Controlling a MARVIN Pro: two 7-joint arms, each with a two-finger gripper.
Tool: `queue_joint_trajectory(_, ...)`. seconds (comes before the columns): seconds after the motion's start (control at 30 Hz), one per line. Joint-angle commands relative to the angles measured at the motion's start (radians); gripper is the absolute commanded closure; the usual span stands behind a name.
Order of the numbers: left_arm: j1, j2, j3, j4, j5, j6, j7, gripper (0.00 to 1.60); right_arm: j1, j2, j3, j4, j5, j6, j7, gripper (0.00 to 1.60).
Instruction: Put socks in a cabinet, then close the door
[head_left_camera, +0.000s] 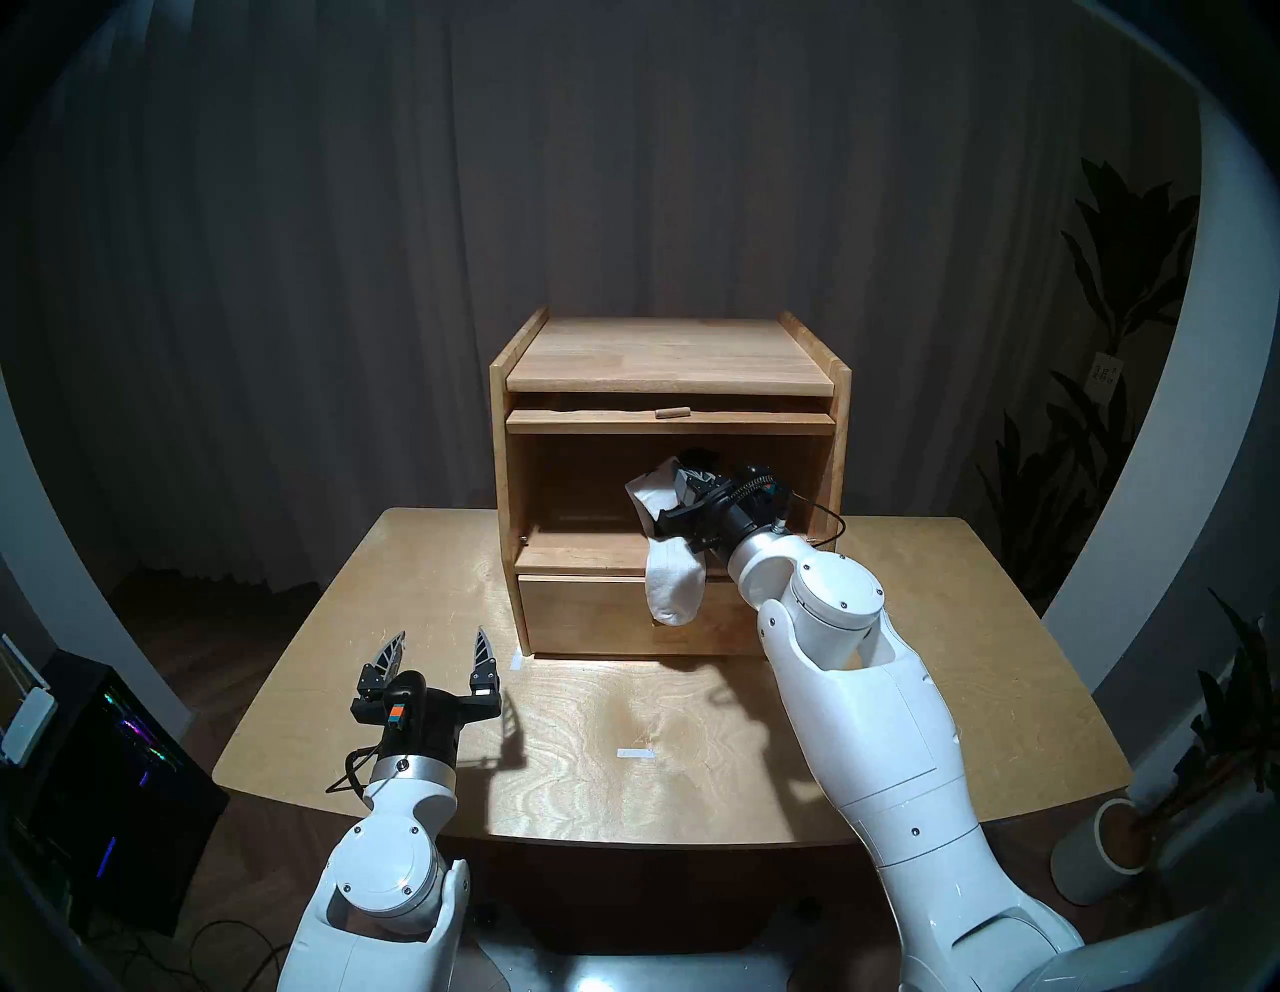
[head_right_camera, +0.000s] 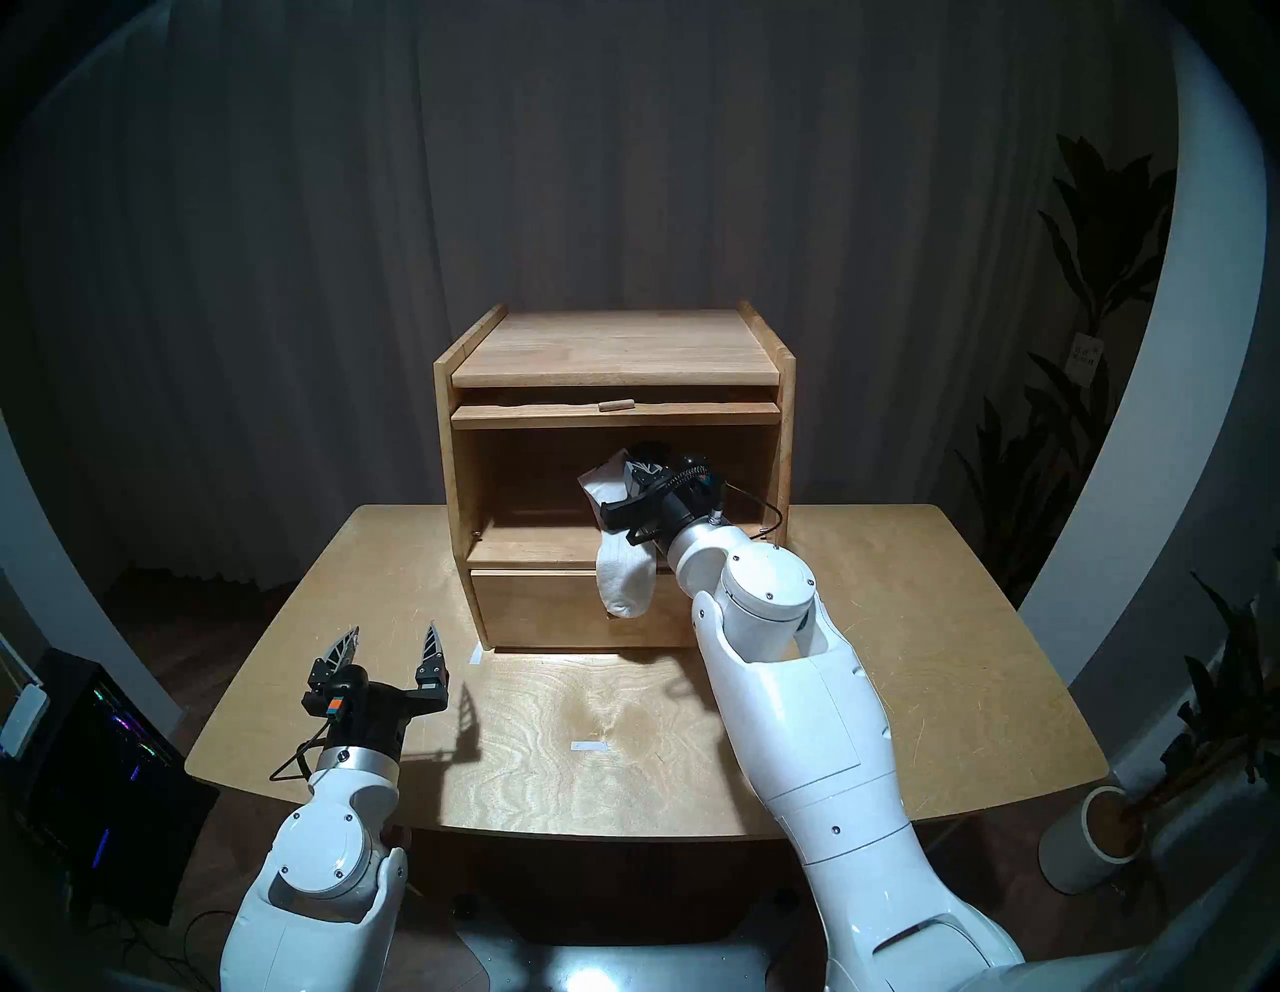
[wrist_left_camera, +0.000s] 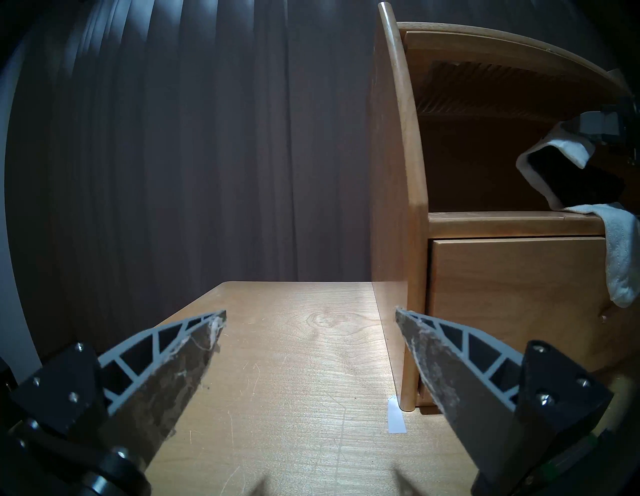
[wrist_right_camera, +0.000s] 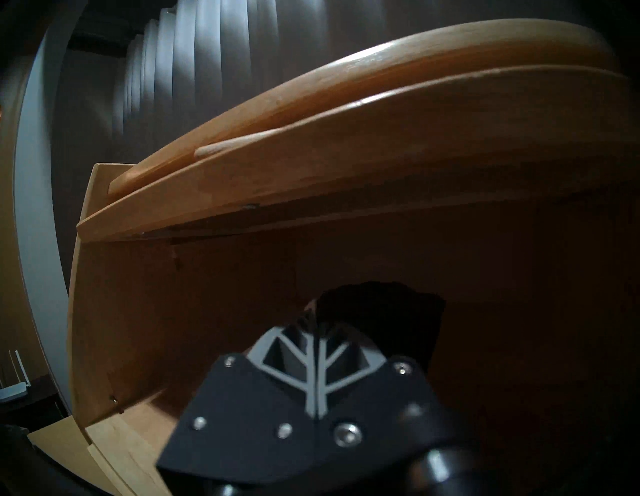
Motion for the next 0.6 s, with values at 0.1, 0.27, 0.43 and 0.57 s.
queue_joint_trajectory(0.1,0.009,-0.004,-0.003,-0.041,-0.002,-0.022,0.002,0.0,0.112,-0.043,-0.035,0.045,-0.025,-0.043,-0.019,1.6)
queue_joint_trajectory(0.27,0.013,-0.003,-0.006,-0.047,-0.003,-0.025,0.001,0.0,0.111,-0.04,-0.029,0.071,-0.042,-0.115,-0.032,1.6)
queue_joint_trajectory(0.43,0.015,-0.001,-0.007,-0.049,-0.002,-0.029,-0.001,0.0,0.117,-0.048,-0.009,0.117,-0.044,-0.185,-0.049,1.6)
queue_joint_trajectory(0.57,0.017,-0.002,-0.001,-0.053,0.0,-0.034,-0.004,0.0,0.106,-0.045,-0.003,0.149,-0.043,-0.239,-0.046,1.6)
